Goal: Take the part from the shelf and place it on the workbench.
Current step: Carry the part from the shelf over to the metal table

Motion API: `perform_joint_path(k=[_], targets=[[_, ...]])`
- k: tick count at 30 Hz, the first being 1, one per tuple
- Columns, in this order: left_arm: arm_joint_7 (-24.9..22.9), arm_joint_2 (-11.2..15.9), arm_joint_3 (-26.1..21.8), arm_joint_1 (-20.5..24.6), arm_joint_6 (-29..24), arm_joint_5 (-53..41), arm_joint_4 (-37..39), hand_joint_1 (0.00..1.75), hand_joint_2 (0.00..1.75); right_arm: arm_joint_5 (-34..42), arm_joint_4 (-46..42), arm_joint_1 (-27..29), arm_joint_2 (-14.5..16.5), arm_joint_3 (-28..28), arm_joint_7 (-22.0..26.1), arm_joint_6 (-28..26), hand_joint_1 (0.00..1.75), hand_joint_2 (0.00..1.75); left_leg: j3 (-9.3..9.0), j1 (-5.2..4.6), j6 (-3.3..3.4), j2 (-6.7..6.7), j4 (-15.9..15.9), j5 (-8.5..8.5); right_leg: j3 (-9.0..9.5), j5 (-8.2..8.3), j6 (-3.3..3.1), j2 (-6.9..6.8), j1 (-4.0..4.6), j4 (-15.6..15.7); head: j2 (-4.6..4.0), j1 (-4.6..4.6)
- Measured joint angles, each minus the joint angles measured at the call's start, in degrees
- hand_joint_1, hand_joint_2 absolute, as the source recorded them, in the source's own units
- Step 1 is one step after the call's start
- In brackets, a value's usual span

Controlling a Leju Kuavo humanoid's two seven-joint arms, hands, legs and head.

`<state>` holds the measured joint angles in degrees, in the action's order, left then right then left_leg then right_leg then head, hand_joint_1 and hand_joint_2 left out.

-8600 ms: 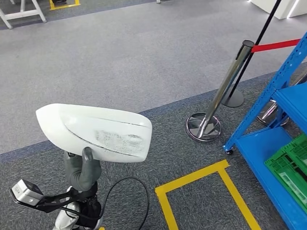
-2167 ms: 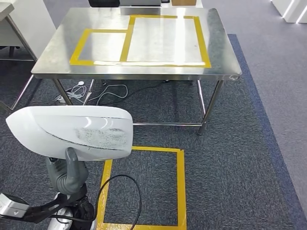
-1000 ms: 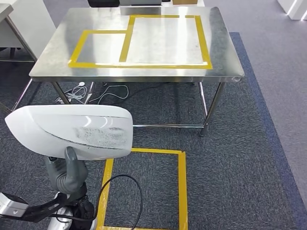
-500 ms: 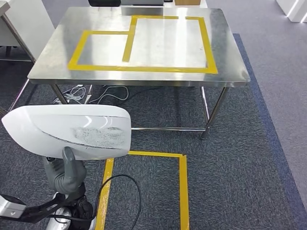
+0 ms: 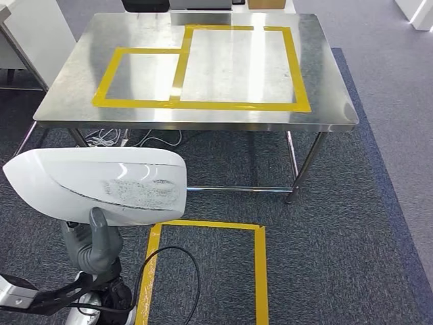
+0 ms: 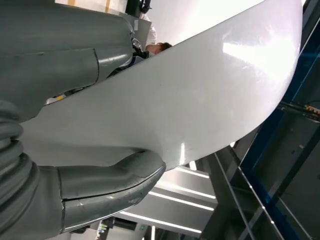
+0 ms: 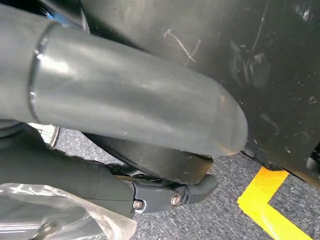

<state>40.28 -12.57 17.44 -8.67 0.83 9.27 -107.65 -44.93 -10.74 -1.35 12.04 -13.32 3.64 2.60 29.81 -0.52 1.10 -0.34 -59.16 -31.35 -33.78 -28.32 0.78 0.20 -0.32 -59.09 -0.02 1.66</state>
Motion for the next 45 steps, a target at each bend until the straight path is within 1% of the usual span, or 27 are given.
perform_joint_path(k=[2, 5, 6, 7, 9, 10, 11, 16, 18, 20, 21, 22, 23, 25, 26, 27, 30, 32, 33, 35, 36, 37, 38, 39, 41, 42, 45], targets=[[0.02, 0.02, 0.01, 0.09, 0.15, -0.01, -0.08, 1.75, 1.75, -0.01, -0.01, -0.03, 0.08, -0.01, 0.01, 0.0, 0.0, 0.0, 0.82, 0.05, -0.74, 0.05, -2.79, -1.51, 1.19, -0.31, -0.55, -0.07, -0.42, 0.77, 0.0, 0.22], [0.02, 0.05, -0.1, 0.06, 0.23, 0.0, -0.09, 1.75, 1.75, 0.0, 0.01, 0.03, 0.09, -0.01, -0.06, 0.05, 0.0, 0.0, 6.91, 0.76, -1.66, 0.07, -13.27, -4.72, 2.42, -1.12, -0.98, -0.18, -0.56, 1.04, -0.01, 0.4], [0.02, 0.05, -0.15, 0.02, 0.26, 0.0, -0.09, 1.75, 1.75, 0.01, 0.01, 0.09, 0.09, -0.01, -0.05, 0.09, 0.0, 0.0, 8.61, 0.99, -1.89, 0.07, -15.32, -4.56, 2.79, -1.44, -0.96, -0.14, -0.59, 1.04, -0.01, 0.42], [0.02, 0.05, -0.19, 0.01, 0.28, 0.0, -0.09, 1.75, 1.75, 0.01, 0.01, 0.14, 0.09, -0.01, -0.06, 0.13, 0.0, 0.0, 9.4, 1.19, -2.06, 0.07, -15.36, -3.2, 3.26, -1.79, -0.88, -0.06, -0.64, 1.04, -0.01, 0.4], [0.02, 0.04, -0.24, 0.0, 0.33, 0.0, -0.09, 1.75, 1.75, 0.02, 0.01, 0.18, 0.09, -0.01, -0.07, 0.19, 0.0, 0.0, 8.12, 1.49, -2.21, 0.09, -9.71, 1.98, 4.45, -2.63, -0.49, 0.13, -0.82, 1.04, -0.01, 0.42], [0.01, 0.05, -0.25, 0.0, 0.36, 0.0, -0.08, 1.75, 1.75, 0.05, 0.01, 0.19, 0.08, -0.02, -0.08, 0.22, 0.0, 0.0, 7.0, 1.44, -2.21, 0.11, -6.56, 3.93, 4.87, -3.08, -0.15, 0.22, -0.82, 1.07, -0.01, 0.41], [0.01, 0.03, -0.27, 0.02, 0.41, -0.01, -0.08, 1.75, 1.75, 0.09, 0.01, 0.2, 0.08, -0.02, -0.09, 0.24, 0.0, 0.0, 5.8, 1.35, -2.06, 0.13, -3.71, 4.81, 5.07, -3.48, 0.28, 0.26, -0.8, 1.06, -0.01, 0.52], [0.02, -0.08, -0.3, -0.04, 0.63, -0.02, -0.05, 1.75, 1.75, 0.18, -0.02, 0.0, 0.04, -0.02, -0.19, 0.28, 0.0, 0.0, 3.84, 1.17, -0.14, 0.03, -0.42, 3.38, 5.15, -4.59, 1.88, -0.1, -0.81, 1.14, -0.01, 0.59], [0.02, -0.13, -0.25, 0.0, 0.74, -0.05, -0.07, 1.75, 1.75, 0.19, -0.03, -0.14, 0.02, -0.02, -0.15, 0.3, 0.0, 0.0, 3.1, 1.32, 0.6, 0.15, 0.03, 3.12, 2.85, -6.76, 2.2, -0.1, -0.8, -3.45, -0.01, 0.34], [0.02, -0.13, -0.23, 0.01, 0.8, -0.13, -0.07, 1.75, 1.75, 0.22, -0.04, -0.25, -0.04, -0.02, -0.07, 0.33, 0.0, 0.0, 2.72, 1.13, 1.14, 0.25, 0.06, 2.6, -2.22, -9.39, 2.28, -0.1, -0.72, -11.53, -0.01, 0.1], [0.02, -0.13, -0.25, -0.01, 0.82, -0.15, -0.07, 1.75, 1.75, 0.23, -0.05, -0.32, -0.09, -0.03, -0.06, 0.34, 0.0, 0.0, 2.46, 1.03, 1.28, 0.23, 0.06, 2.31, -4.41, -9.71, 2.26, -0.1, -0.7, -14.4, -0.01, 0.04], [0.02, -0.13, -0.25, -0.01, 0.84, -0.2, -0.07, 1.75, 1.75, 0.25, -0.05, -0.36, -0.14, -0.03, -0.06, 0.35, 0.0, 0.0, 2.07, 0.96, 1.32, 0.17, 0.06, 1.98, -5.65, -8.85, 2.18, -0.1, -0.65, -15.32, -0.01, -0.02], [0.02, -0.13, -0.26, -0.02, 0.86, -0.26, -0.07, 1.75, 1.75, 0.26, -0.05, -0.4, -0.18, -0.03, -0.07, 0.37, 0.0, 0.0, 1.5, 0.93, 1.29, 0.07, 0.06, 1.57, -5.69, -6.7, 2.05, -0.1, -0.61, -13.87, -0.01, -0.08], [0.02, -0.13, -0.27, -0.01, 0.92, -0.36, -0.05, 1.75, 1.75, 0.25, -0.04, -0.37, -0.21, -0.02, -0.14, 0.45, 0.0, 0.0, 0.2, 0.86, 1.0, -0.08, 0.08, 0.55, -3.59, -1.32, 1.64, -0.12, -0.46, -7.1, -0.01, -0.17], [0.01, -0.12, -0.27, 0.01, 0.97, -0.38, -0.05, 1.75, 1.75, 0.24, -0.02, -0.33, -0.22, -0.02, -0.19, 0.52, 0.0, 0.0, -0.23, 0.78, 0.71, -0.12, 0.04, 0.06, -2.21, 0.23, 1.41, -0.12, -0.33, -3.95, -0.01, -0.21], [0.01, -0.11, -0.29, 0.03, 1.02, -0.4, -0.04, 1.75, 1.75, 0.24, -0.01, -0.27, -0.23, -0.02, -0.24, 0.6, 0.0, 0.0, -0.39, 0.71, 0.42, -0.12, 0.01, -0.28, -1.25, 0.64, 1.15, -0.1, -0.21, -1.99, -0.01, -0.24], [-0.01, -0.11, -0.33, 0.1, 1.17, -0.43, -0.05, 1.75, 1.75, 0.27, 0.01, -0.15, -0.22, -0.03, -0.25, 0.74, 0.0, 0.0, -0.54, 0.66, -0.37, -0.02, 0.25, -0.73, -0.2, -0.37, 0.49, 0.12, -0.16, -0.45, 0.0, -0.09], [0.02, -0.09, -0.34, 0.2, 1.29, -0.43, -0.06, 1.75, 1.75, 0.28, 0.01, -0.14, -0.19, -0.04, -0.28, 0.8, 0.0, 0.0, -0.13, 0.7, -1.01, 0.06, -1.4, -1.8, 0.67, -0.62, -0.07, 0.08, -0.46, 0.15, 0.0, 0.16], [0.02, -0.08, -0.36, 0.23, 1.34, -0.43, -0.07, 1.75, 1.75, 0.3, 0.01, -0.16, -0.17, -0.04, -0.33, 0.84, 0.0, 0.0, 1.04, 0.77, -1.34, 0.08, -3.93, -2.88, 1.24, -0.81, -0.36, 0.0, -0.62, 0.4, 0.0, 0.28], [0.03, -0.04, -0.44, 0.23, 1.4, -0.42, -0.06, 1.75, 1.75, 0.34, 0.01, -0.09, -0.16, -0.04, -0.43, 0.97, 0.0, 0.0, 5.52, 0.94, -1.78, 0.1, -11.68, -5.24, 2.08, -1.39, -0.72, -0.14, -0.62, 0.54, -0.01, 0.44], [0.02, -0.03, -0.49, 0.2, 1.4, -0.4, -0.05, 1.75, 1.75, 0.36, 0.01, -0.05, -0.15, -0.04, -0.49, 1.01, 0.0, 0.0, 7.8, 1.02, -1.9, 0.1, -14.86, -5.69, 2.47, -1.73, -0.77, -0.12, -0.62, 0.54, -0.01, 0.42], [0.02, -0.02, -0.52, 0.18, 1.4, -0.38, -0.05, 1.75, 1.75, 0.37, 0.01, -0.01, -0.15, -0.04, -0.52, 1.05, 0.0, 0.0, 9.34, 1.06, -1.93, 0.1, -16.29, -5.0, 2.93, -2.12, -0.77, -0.04, -0.62, 0.54, -0.01, 0.43], [0.02, -0.02, -0.54, 0.17, 1.4, -0.37, -0.04, 1.75, 1.75, 0.38, 0.01, 0.02, -0.15, -0.04, -0.58, 1.07, 0.0, 0.0, 9.83, 1.07, -1.87, 0.1, -15.53, -3.1, 3.5, -2.52, -0.74, 0.07, -0.61, 0.54, -0.01, 0.44], [0.02, -0.02, -0.55, 0.17, 1.4, -0.36, -0.04, 1.75, 1.75, 0.39, 0.01, 0.02, -0.15, -0.04, -0.62, 1.11, 0.0, 0.0, 9.32, 1.06, -1.72, 0.1, -12.74, -0.27, 4.17, -2.98, -0.64, 0.19, -0.62, 0.54, -0.01, 0.43], [0.01, -0.02, -0.56, 0.16, 1.4, -0.35, -0.03, 1.75, 1.75, 0.42, 0.02, 0.05, -0.14, -0.04, -0.72, 1.26, 0.0, 0.0, 7.11, 0.89, -1.24, 0.1, -6.16, 4.18, 4.97, -3.97, -0.22, 0.36, -0.55, 0.58, -0.01, 0.4], [0.01, -0.04, -0.57, 0.19, 1.4, -0.34, -0.02, 1.75, 1.75, 0.45, 0.02, 0.05, -0.13, -0.04, -0.78, 1.34, 0.0, 0.0, 6.04, 0.75, -0.95, 0.12, -3.69, 4.68, 5.11, -4.37, 0.08, 0.35, -0.48, 0.6, -0.01, 0.4], [0.0, -0.11, -0.6, 0.18, 1.4, -0.34, 0.01, 1.75, 1.75, 0.5, 0.04, 0.01, -0.13, -0.04, -0.93, 1.48, 0.0, 0.0, 4.84, 0.47, -0.16, 0.06, -1.49, 3.31, 5.41, -4.86, 0.95, 0.08, -0.39, 1.14, -0.01, 0.37]])
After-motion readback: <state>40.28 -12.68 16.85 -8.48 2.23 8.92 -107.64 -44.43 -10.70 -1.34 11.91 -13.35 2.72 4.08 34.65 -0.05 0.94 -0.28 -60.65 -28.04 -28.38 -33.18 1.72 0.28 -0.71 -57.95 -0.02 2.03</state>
